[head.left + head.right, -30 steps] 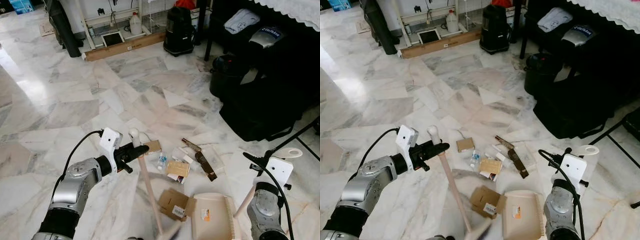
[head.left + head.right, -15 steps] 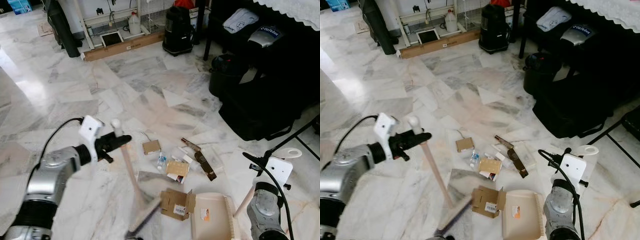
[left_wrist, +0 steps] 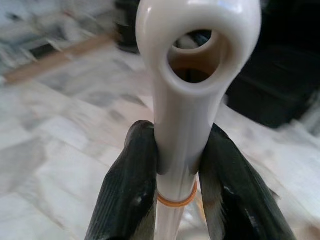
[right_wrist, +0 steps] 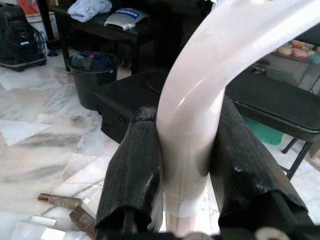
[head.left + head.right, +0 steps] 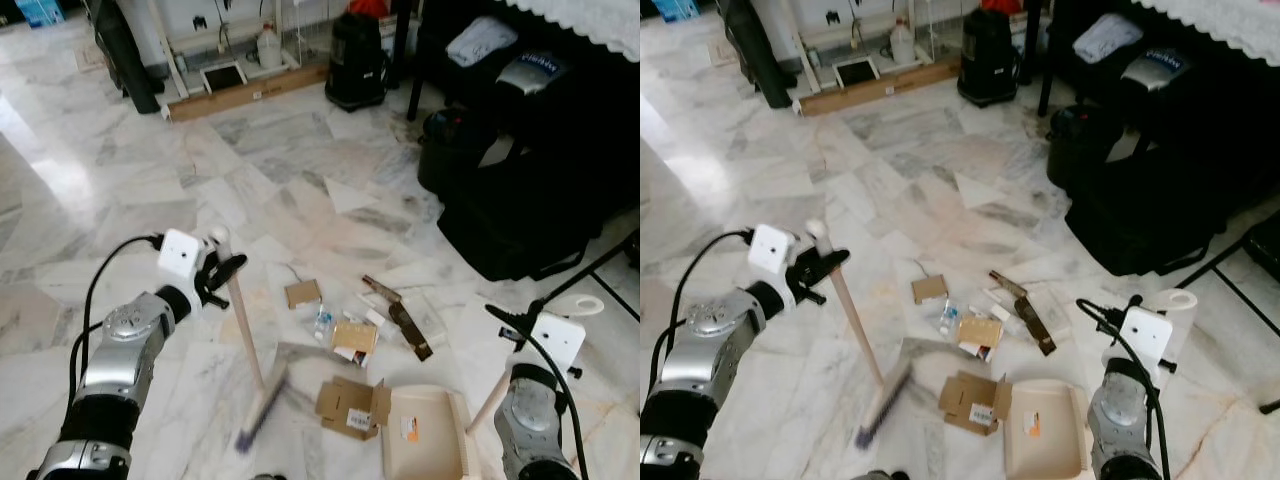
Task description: Sweep floor
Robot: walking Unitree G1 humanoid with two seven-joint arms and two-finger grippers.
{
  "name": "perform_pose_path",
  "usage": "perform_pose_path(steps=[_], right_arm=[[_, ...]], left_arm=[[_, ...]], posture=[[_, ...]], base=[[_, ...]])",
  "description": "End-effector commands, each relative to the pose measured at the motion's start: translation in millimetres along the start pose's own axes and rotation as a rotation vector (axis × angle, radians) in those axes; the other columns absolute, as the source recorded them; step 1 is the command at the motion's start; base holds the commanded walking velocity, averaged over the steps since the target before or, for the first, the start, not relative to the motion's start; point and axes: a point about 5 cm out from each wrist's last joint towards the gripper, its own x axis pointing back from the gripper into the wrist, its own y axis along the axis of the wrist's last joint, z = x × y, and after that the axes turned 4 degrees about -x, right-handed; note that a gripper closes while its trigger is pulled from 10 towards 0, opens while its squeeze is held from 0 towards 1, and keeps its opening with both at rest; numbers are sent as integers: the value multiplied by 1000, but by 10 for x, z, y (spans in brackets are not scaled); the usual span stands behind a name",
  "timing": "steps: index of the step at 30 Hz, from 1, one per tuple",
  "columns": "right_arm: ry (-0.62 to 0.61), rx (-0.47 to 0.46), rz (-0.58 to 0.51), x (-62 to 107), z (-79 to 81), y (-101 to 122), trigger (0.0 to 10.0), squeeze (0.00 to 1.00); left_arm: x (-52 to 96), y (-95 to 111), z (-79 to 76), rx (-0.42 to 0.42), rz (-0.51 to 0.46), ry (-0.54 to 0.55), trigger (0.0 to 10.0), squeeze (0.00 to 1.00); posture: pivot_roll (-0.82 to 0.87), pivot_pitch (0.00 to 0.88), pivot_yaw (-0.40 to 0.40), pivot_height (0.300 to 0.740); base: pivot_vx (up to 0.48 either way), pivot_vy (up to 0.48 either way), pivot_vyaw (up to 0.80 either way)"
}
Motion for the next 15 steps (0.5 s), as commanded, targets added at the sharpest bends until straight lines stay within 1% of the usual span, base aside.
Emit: perform_pose_path(steps=[1,2,5,9,11,12,15], right_arm=[[3,17,13,15,-32,-31,10000,0],[2,19,13,14,-37,-32,10000,0],[0,19,11,14,-47,-32,10000,0],[-1,22,10,21,-51,-36,10000,0],[-1,23,7,30,-54,-39,10000,0],[-1,23,7,30,-54,-39,10000,0],[-2,24,6,30,-63,-39,10000,0]], left_arm=[[-9,46,73,-13,-37,60,10000,0],[-26,18,54,-33,-32,63,10000,0],[-38,-49,0,-36,-17,45,10000,0],[-24,-135,-52,-18,-21,68,10000,0],[-5,-205,-98,6,-24,91,10000,0],[-5,-205,-98,6,-24,91,10000,0],[-4,-264,-181,17,-19,71,10000,0]], posture=[[196,133,43,740],[196,133,43,740],[188,137,44,740],[186,138,43,740],[179,140,42,740],[179,140,42,740],[180,145,41,740]], base=[[0,0,0],[0,0,0],[0,0,0],[0,0,0],[0,0,0],[0,0,0],[0,0,0]])
